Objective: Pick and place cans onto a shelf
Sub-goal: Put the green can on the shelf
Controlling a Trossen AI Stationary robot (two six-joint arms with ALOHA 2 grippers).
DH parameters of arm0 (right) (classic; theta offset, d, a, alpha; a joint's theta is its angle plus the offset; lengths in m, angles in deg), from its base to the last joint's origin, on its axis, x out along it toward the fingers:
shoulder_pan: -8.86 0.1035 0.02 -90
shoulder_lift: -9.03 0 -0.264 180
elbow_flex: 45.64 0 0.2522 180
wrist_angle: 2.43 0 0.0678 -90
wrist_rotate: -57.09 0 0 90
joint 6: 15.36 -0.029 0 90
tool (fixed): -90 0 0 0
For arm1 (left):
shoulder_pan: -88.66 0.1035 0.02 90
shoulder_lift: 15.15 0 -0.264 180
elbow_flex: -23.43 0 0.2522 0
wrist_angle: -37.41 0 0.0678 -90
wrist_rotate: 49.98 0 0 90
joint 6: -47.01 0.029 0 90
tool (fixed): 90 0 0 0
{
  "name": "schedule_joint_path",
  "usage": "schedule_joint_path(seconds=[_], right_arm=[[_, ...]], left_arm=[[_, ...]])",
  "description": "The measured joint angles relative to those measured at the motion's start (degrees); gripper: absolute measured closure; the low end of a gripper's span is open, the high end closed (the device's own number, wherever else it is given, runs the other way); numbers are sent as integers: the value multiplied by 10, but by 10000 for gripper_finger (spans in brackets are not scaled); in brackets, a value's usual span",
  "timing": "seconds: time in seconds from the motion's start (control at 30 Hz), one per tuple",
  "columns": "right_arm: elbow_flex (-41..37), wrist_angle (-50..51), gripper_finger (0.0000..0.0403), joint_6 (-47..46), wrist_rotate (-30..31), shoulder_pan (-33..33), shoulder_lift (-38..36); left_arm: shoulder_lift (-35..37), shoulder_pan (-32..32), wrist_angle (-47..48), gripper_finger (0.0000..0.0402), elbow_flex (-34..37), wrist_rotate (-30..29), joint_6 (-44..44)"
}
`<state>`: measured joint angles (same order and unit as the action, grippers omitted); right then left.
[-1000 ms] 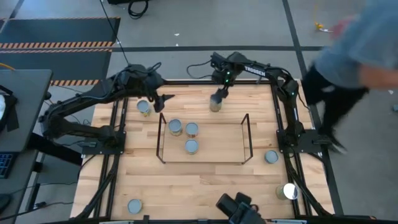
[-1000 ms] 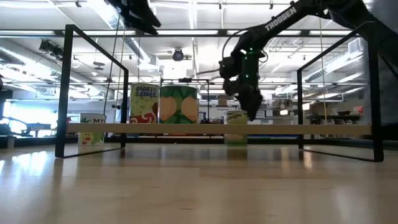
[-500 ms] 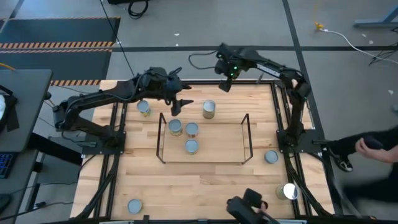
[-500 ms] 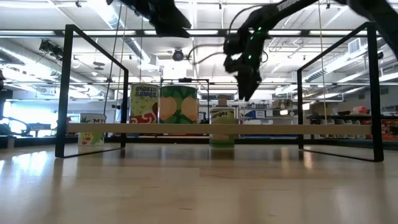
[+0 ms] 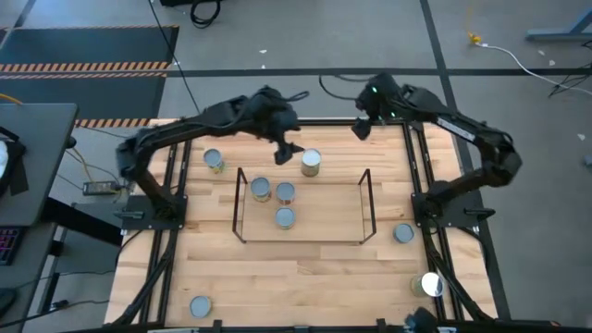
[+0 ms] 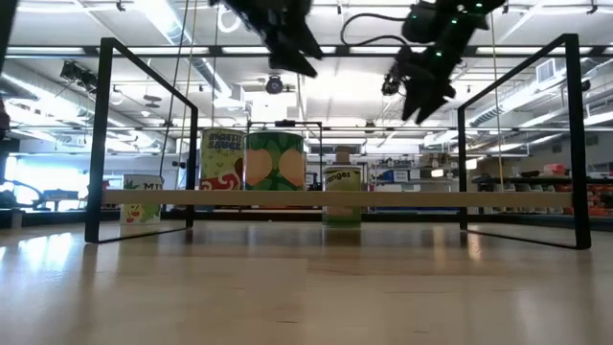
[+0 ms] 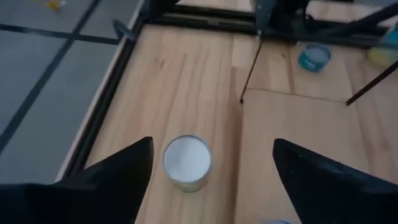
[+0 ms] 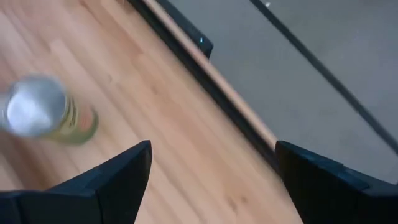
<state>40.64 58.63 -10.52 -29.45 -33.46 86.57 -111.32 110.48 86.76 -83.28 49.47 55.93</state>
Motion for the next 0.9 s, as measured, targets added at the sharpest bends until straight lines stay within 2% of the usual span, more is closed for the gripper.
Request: schedule_joint_path(seconds=[0.13, 0.37, 0.53, 0.7, 0.8, 0.9], right_arm=[[-74, -33, 55, -27, 0, 18, -52], [-152, -41, 55, -38, 3, 49, -113], [-189, -39, 55, -43, 29, 51, -141], [-201, -33, 55, -43, 46, 45, -147], [-201, -30, 55, -47, 46, 43, -147], [-201, -29, 55, -47, 50, 42, -147]], left_arm=[[-70, -2, 3, 48, -35, 21, 60], [-141, -3, -78, 47, -8, 104, 113], [-180, 6, -89, 47, -4, 78, 138], [-210, 13, -84, 46, -4, -33, 162], [-217, 14, -83, 46, -4, -28, 174], [-219, 17, -75, 46, -4, 24, 174]])
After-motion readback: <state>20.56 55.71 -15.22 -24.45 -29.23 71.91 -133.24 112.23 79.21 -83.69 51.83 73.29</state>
